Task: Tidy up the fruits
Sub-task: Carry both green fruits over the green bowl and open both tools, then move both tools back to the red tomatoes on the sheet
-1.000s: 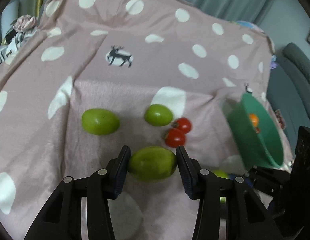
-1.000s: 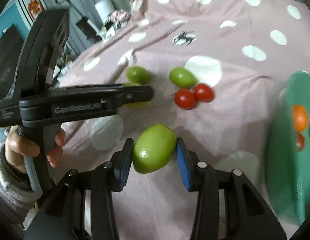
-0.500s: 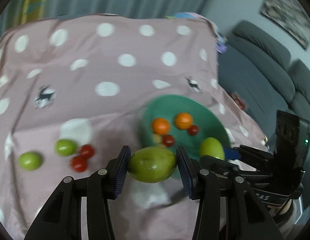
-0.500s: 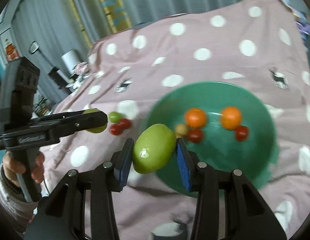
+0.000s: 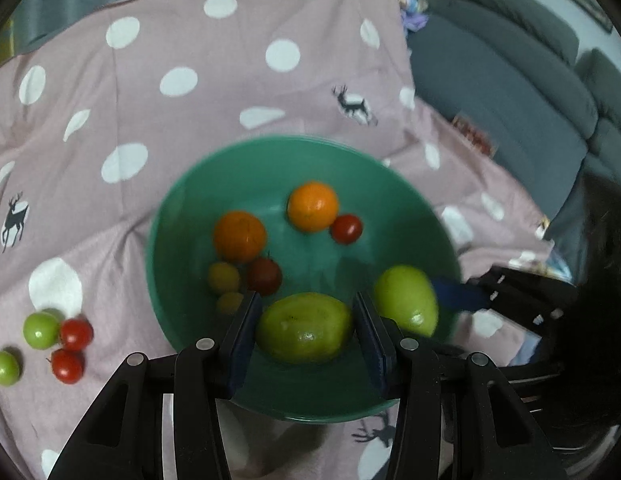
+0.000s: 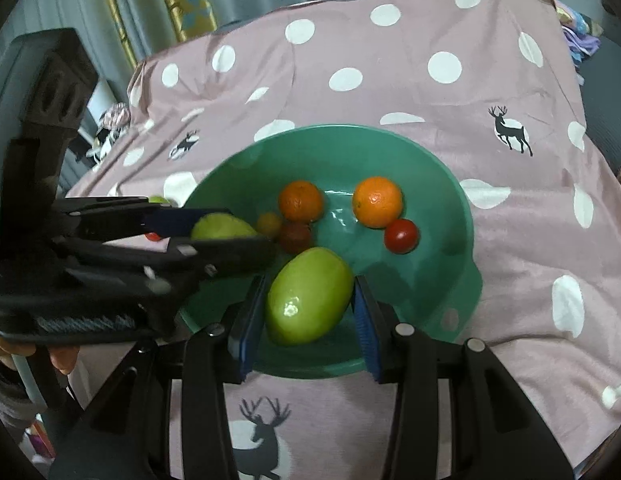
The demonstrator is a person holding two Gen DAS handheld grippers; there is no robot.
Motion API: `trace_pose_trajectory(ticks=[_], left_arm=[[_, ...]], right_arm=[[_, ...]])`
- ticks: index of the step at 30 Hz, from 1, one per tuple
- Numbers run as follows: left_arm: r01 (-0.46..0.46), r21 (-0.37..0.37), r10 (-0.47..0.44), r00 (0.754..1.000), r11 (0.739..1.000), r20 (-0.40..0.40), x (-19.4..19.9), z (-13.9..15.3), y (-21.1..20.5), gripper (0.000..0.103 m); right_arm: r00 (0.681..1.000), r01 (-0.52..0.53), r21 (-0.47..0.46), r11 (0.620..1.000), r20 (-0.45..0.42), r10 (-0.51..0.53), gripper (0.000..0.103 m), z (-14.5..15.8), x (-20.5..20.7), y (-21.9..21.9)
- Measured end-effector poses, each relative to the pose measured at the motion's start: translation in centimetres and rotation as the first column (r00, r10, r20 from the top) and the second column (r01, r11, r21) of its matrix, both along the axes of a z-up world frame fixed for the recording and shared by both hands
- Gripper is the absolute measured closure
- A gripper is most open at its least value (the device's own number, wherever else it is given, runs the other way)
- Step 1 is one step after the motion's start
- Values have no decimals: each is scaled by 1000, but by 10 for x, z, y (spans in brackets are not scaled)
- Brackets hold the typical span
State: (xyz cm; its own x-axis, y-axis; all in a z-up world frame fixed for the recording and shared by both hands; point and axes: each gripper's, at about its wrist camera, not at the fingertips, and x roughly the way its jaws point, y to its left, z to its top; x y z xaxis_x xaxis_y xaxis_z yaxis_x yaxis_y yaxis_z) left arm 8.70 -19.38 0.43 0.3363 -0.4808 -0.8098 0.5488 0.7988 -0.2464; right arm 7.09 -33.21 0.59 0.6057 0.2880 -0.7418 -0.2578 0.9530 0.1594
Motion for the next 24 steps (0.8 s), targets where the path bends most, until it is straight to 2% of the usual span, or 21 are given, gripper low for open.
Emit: trace_pose_trajectory(ticks=[6,10,11,13,16,19,21,24], left_arm=[[-7,35,6,1000,999,12,0,-4,0,55],[-12,4,12,1000,1000,20,-1,-1,6,54],[-19,-22,19,1000,1000,16,-1,1,11,51],[-41,-66,43,999,997,27,0,8,23,29],[-94,-135,101,994,986,44,0,21,51,28],[-175,-162,186,981,971,54,0,29,85,28],[-243,-167,254,966,956,52,-1,29,112,28],[-348,-154,357,933,925,36,-4,21,152,28]], right_arm=[[1000,-20,-52,998,-2,20,60,-3,0,1],[1000,2,-31,1000,5,-2,60,-3,-1,-4],[1000,10,-27,1000,9,-10,60,-2,-3,-5],[999,23,-14,1000,26,-23,59,2,-7,-8],[996,52,27,998,65,-54,57,11,-13,-18],[990,99,117,988,91,-110,54,21,-20,-35],[987,116,160,980,94,-132,50,25,-23,-44],[984,129,190,973,98,-149,50,28,-30,-50]])
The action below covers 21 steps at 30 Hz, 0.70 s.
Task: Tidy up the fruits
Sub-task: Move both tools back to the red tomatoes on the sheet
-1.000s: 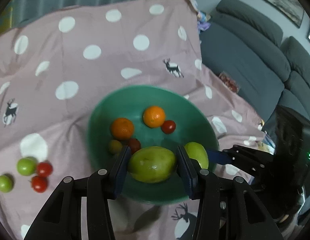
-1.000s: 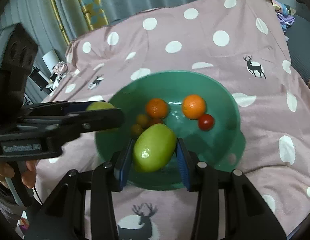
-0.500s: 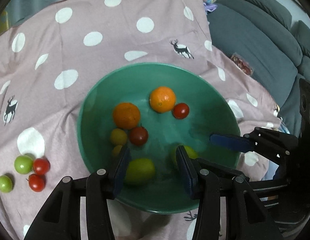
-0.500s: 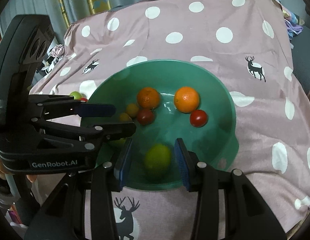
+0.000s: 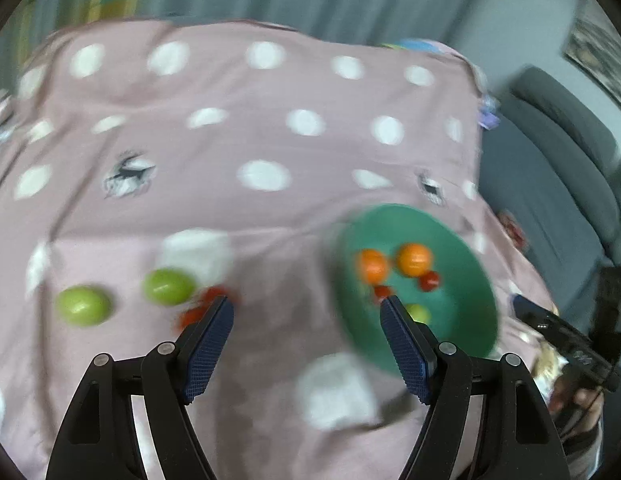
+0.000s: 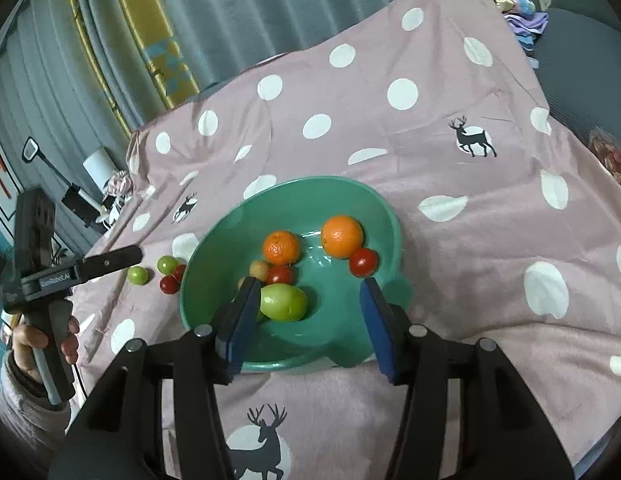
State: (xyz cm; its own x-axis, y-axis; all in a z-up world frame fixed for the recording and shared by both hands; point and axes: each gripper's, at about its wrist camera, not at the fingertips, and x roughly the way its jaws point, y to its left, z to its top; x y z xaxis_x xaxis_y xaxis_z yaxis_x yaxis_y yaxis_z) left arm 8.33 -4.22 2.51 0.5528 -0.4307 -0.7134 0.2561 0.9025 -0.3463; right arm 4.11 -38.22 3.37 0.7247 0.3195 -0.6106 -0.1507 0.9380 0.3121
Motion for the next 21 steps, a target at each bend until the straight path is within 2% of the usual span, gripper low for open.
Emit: trace_pose_trajectory(ticks=[3,9,13,17,21], left_arm=[[-101,35,102,994,994,-31,-7,-15,37,27],[-183,58,188,977,981,-101,-24,-42,74,27],[-179,19,180,972,984,-149,-34,-56,83,27],[-153,15,153,974,988,-166,-40,-65,77,28],[-102,13,103,981,995,-161,-38,-66,65,28]], right_arm=[[1000,-17,35,999,0,17,50,0,-4,1],[986,-164,86,983,-16,166,49,-6,-5,32],[962,-270,66,961,-9,271,49,-5,-9,64],[919,-392,82,916,-15,394,49,-8,-12,104],[896,-440,62,896,-38,442,49,-14,-12,128]])
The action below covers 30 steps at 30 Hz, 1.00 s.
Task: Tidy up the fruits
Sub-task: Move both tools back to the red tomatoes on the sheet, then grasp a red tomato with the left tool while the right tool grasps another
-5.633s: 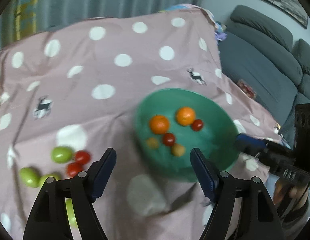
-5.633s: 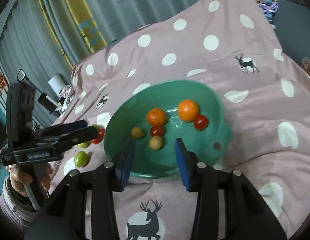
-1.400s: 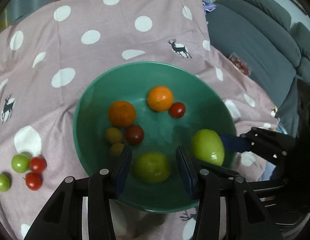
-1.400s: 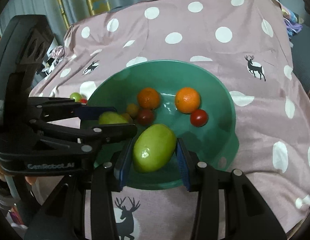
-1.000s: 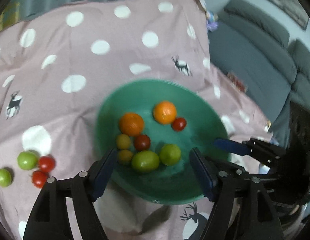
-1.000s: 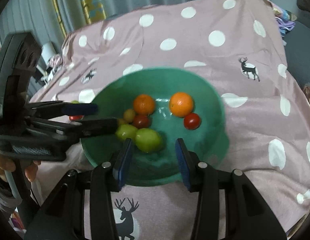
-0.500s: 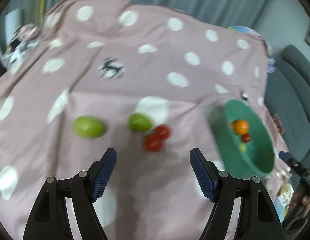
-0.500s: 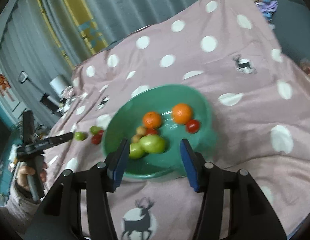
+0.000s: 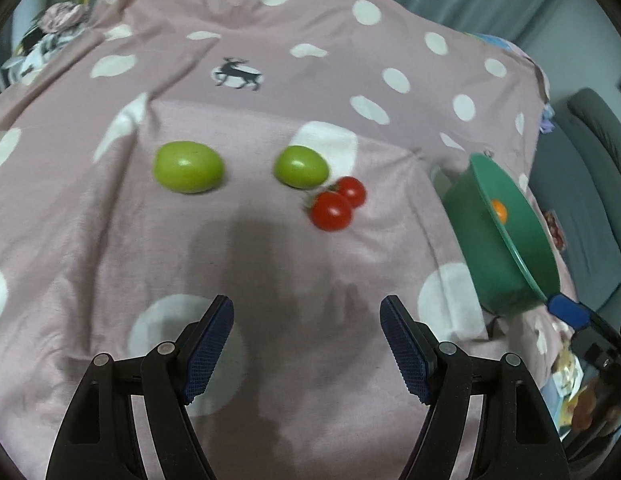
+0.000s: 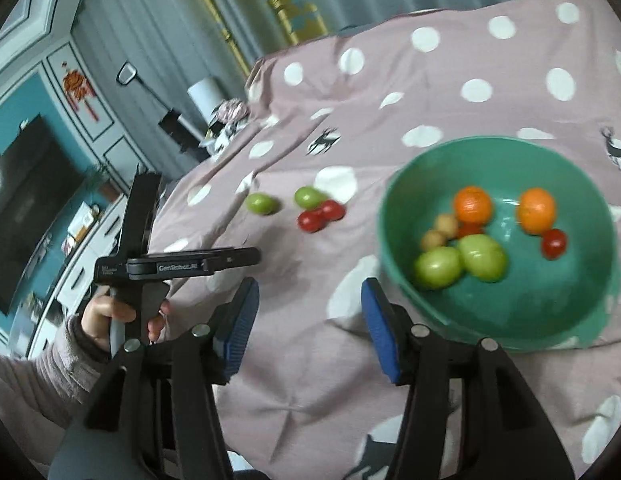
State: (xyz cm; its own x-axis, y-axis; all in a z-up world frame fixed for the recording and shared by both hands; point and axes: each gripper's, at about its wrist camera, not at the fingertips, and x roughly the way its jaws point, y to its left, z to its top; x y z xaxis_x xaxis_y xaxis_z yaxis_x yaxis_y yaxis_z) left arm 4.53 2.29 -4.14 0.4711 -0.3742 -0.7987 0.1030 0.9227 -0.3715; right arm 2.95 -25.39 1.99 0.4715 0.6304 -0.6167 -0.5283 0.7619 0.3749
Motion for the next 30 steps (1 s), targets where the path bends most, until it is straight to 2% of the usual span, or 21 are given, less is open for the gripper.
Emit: trace_pose_trajectory(ticks=[7,12,16,20,23,30], left_arm=[[60,34,-61,998,998,15,25,3,-19,28],[114,99,-115,993,988,6,51,4,-39,28],[140,148,-137,990,979,-32,68,-3,-49,41],[144,169,-137,989,975,-50,82,-9,-53,42],[143,191,-134,989,971,-60,87,-13,-56,46],[129,241,-125,992,962,-31,93,-15,-58,71]], right_arm=[[999,-19,-27,999,-30,19,48,-10,7,15],[999,-18,-25,1000,-43,17,48,-15,10,15],[998,-13,-30,999,-57,11,48,-19,12,12],[998,-12,-30,999,-63,10,48,-22,14,12],[998,-11,-29,1000,-66,9,48,-23,16,12],[998,-6,-28,1000,-70,4,49,-25,20,12]])
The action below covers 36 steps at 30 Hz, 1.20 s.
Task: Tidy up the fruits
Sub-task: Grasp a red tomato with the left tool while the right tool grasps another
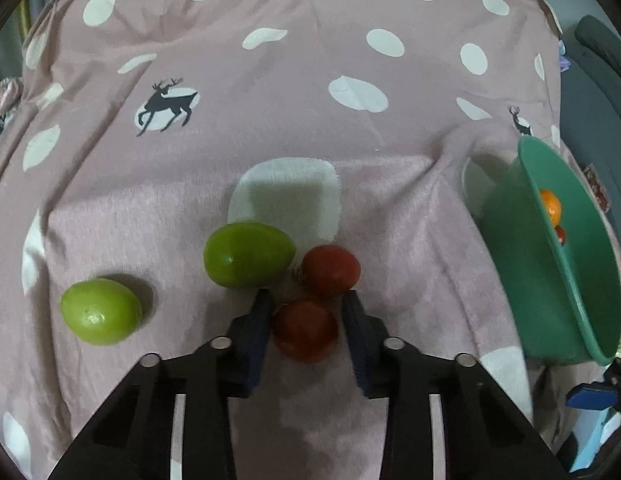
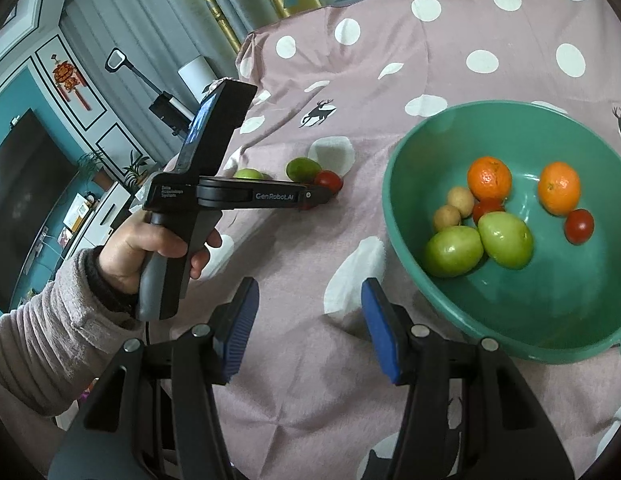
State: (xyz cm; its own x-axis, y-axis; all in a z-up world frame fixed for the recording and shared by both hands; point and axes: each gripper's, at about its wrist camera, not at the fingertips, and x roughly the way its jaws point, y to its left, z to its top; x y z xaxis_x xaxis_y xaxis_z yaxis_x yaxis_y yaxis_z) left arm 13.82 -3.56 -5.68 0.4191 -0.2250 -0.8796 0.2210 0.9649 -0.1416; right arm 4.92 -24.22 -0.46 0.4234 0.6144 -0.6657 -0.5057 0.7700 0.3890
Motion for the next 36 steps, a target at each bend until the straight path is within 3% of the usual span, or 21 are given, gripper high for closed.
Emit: trace_pose_trajectory(ticks=[6,15,22,29,36], left_arm=[[1,3,-1,1000,1000,21,-13,3,12,72],[-132,-130,139,989,983,44,-40,23,79,72],[-159,-168,169,985,973,47,-47,24,96,72],[-166,-182,175,984,969,34,-43,16,101,72],[-150,-197,158,987,969,24,-40,11,100,72]], right_arm=[[1000,-8,-8,1000,6,9,50,2,4,8],[997,-74,-71,995,-5,74,50,-3,34,57],[997,-77,-229,970,10,82,51,-11,79,106],[997,-38,-414,910,41,61,52,-25,116,137],[997,-38,-477,878,38,64,62,-37,129,146]])
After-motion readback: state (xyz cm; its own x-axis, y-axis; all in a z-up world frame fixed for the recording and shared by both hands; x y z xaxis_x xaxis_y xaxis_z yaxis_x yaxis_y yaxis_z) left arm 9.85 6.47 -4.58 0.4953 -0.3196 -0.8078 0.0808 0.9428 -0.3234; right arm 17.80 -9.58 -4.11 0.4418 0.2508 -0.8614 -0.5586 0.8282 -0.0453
